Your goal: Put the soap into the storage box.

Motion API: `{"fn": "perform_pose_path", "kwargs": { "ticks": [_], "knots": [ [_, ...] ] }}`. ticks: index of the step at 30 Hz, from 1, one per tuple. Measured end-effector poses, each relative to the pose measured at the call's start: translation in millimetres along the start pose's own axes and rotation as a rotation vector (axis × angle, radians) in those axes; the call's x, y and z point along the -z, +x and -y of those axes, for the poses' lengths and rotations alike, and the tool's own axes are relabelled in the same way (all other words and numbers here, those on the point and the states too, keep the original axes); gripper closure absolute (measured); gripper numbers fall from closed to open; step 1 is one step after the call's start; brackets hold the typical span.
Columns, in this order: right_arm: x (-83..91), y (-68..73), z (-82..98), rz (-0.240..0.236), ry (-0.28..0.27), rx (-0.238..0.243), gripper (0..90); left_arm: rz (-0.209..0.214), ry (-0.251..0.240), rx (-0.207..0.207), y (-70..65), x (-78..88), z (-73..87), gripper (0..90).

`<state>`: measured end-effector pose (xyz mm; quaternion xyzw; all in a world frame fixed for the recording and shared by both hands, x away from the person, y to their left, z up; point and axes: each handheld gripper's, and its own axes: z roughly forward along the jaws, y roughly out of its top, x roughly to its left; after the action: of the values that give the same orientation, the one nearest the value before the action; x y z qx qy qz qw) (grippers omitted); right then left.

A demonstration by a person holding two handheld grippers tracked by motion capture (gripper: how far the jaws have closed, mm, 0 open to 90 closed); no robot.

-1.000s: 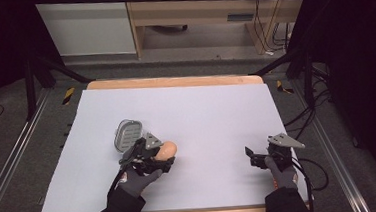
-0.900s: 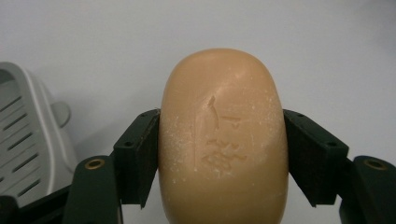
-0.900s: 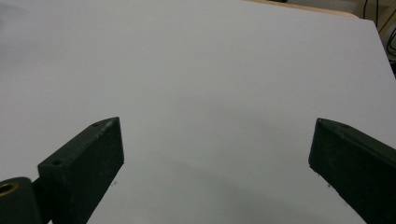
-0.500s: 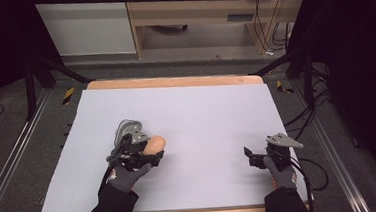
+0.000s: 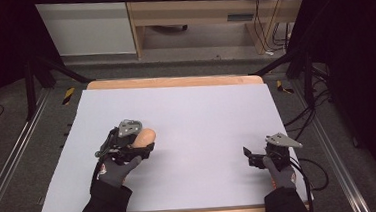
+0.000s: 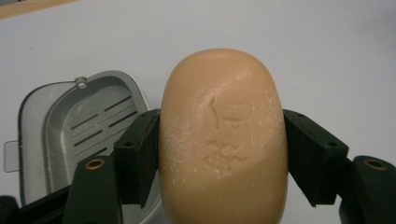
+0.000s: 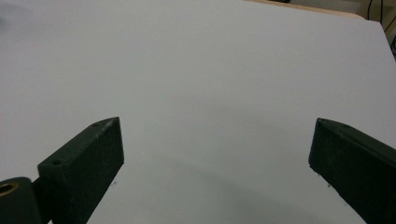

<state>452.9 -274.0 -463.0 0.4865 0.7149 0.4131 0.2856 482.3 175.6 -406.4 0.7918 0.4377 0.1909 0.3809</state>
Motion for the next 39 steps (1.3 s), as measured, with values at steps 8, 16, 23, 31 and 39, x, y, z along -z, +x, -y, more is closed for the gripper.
{"fn": "perform_pose_path", "kwargs": {
  "ticks": [8,16,23,31,39],
  "knots": [
    [-0.4,0.0,-0.4,-0.002,-0.001,0.002,3.5,-0.028,-0.002,0.030,16.7,1.8,-0.6,32.0],
    [-1.1,0.9,-0.9,-0.002,0.001,0.005,3.5,-0.052,-0.010,0.067,33.5,1.2,-0.6,32.0],
    [-1.6,1.2,-0.9,-0.002,0.003,0.007,3.5,-0.068,0.005,0.089,45.7,-4.9,0.5,32.0],
    [-3.4,1.9,-0.2,-0.002,0.012,0.013,3.5,-0.075,0.005,0.102,52.0,-8.2,1.7,32.0],
    [-3.4,2.0,-0.4,-0.002,0.011,0.014,3.5,-0.076,0.019,0.107,56.7,-16.7,3.6,32.1]
  ]
}}
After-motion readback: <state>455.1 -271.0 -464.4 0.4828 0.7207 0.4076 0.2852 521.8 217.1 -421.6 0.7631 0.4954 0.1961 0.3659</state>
